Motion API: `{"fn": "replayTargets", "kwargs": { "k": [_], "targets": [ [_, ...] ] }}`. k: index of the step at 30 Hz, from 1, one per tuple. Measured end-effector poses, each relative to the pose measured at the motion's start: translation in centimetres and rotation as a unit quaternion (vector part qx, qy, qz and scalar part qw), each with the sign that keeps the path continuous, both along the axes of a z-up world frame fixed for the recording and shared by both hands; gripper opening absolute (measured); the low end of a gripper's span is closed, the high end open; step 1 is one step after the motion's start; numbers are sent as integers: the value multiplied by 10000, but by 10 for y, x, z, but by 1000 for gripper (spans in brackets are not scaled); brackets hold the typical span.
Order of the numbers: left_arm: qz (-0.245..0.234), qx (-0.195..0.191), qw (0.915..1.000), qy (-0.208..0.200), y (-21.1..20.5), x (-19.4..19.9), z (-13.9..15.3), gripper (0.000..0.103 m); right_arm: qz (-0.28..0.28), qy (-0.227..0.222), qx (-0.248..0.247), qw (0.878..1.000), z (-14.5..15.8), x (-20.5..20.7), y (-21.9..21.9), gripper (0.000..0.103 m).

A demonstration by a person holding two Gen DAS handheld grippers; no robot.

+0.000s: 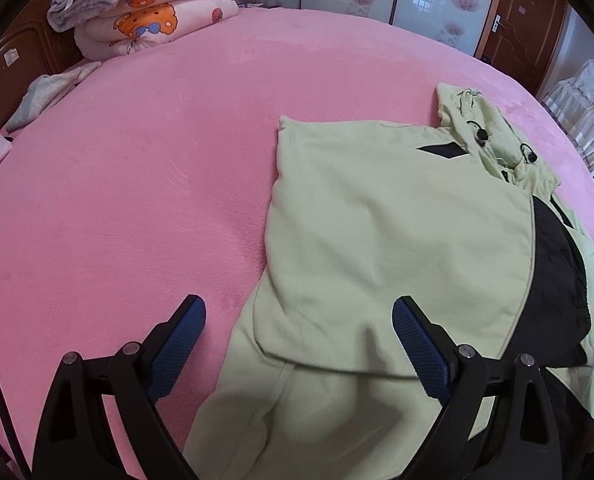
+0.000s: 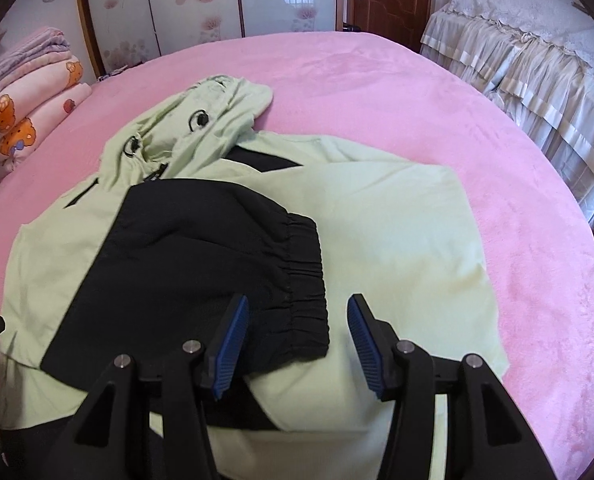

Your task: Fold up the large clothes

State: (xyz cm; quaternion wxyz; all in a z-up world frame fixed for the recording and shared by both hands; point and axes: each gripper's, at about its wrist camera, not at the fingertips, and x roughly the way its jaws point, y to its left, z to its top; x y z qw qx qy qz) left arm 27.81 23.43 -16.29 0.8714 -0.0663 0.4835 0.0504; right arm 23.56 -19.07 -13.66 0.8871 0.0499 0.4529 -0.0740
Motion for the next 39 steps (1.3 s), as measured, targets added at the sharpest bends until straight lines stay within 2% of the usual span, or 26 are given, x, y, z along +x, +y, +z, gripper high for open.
{"fn": "replayTargets", "kwargs": {
  "k": [9,17,23,29,36,39],
  "targets": [
    [-62,19,9997,-241,-4,-50,45,94,176,-220,-8,9996,37,-46,13,51],
    [-102,110,9982,-588,0,-115,86,94,312,-512,-64,9982,76,-110,17,51],
    [-121,185,9968,-769,9,-164,106,94,351,-783,-194,9961,99,-161,15,51],
    [-211,98,9949,-986,14,-209,117,94,377,-941,-290,9944,108,-208,10,52],
    [-337,-497,9889,-1362,24,-252,125,94,453,-982,-357,9935,106,-254,6,52],
    [-333,-407,9904,-1278,28,-264,122,94,535,-951,-349,9934,102,-270,0,52]
  ]
}}
